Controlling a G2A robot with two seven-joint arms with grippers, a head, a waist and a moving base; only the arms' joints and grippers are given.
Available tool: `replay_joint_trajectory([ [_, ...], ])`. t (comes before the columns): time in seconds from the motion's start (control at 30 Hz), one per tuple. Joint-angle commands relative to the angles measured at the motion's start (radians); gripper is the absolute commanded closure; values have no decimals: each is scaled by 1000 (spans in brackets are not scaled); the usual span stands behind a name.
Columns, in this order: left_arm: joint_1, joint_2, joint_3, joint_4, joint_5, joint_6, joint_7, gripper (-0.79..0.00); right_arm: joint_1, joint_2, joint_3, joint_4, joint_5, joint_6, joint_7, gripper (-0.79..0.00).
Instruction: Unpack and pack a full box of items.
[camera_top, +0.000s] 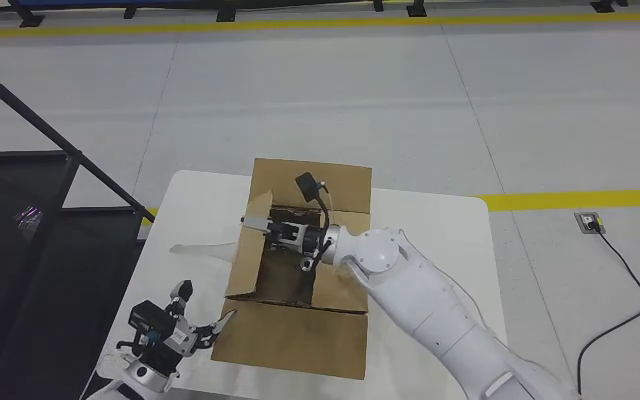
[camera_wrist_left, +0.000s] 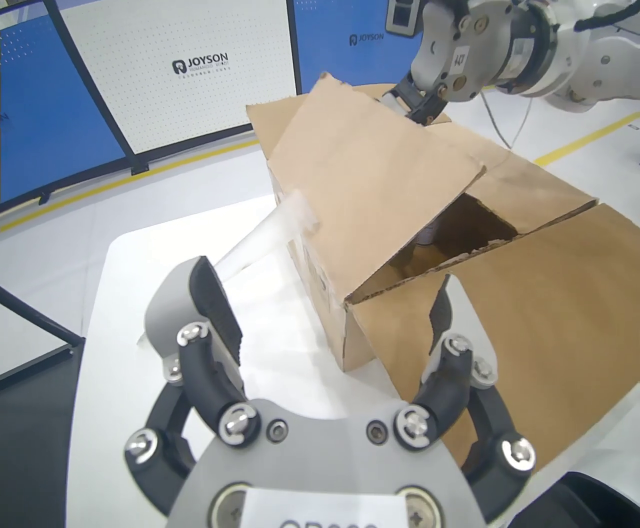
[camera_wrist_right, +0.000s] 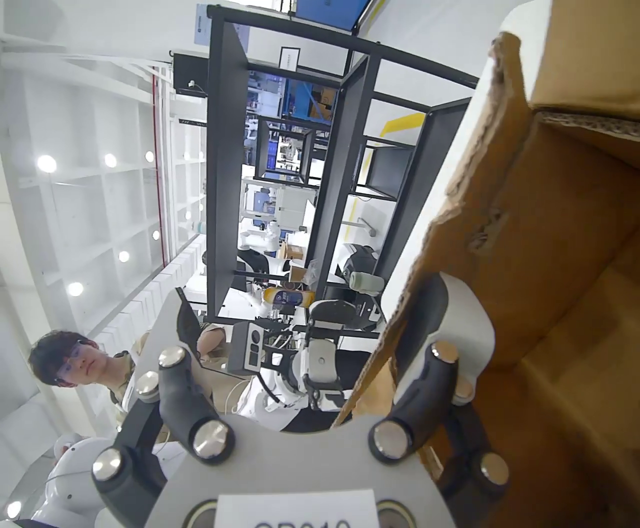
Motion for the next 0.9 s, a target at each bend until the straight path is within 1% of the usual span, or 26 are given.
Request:
replay_joint_trajectory([
  [0.0,-31,-1,9,11,-36,3,-33,-785,0,-2,1,-17,-18,13,-6,-785],
  [0.1,-65,-4,30,22,-64,16,-63,-785,2,-9,1,-36,-23,33,-15,-785],
  [0.27,-112,-10,51,35,-130,46,-103,-785,10,-25,-8,-49,-31,39,-11,-785],
  [0.37,-124,-11,52,37,-154,62,-108,-785,15,-34,-14,-49,-34,34,1,-785],
  [0.5,-111,-12,31,28,-187,74,-95,-785,19,-43,-18,-49,-46,25,22,-785],
  [0.67,-84,-11,-26,17,-239,96,-79,-785,13,-44,-14,-63,-74,12,63,-785],
  [0.77,-70,-10,-59,17,-251,104,-84,-785,2,-40,0,-79,-90,-4,76,-785],
  [0.87,-50,-8,-85,26,-238,115,-78,-785,-21,-26,35,-122,-118,-29,83,-785],
])
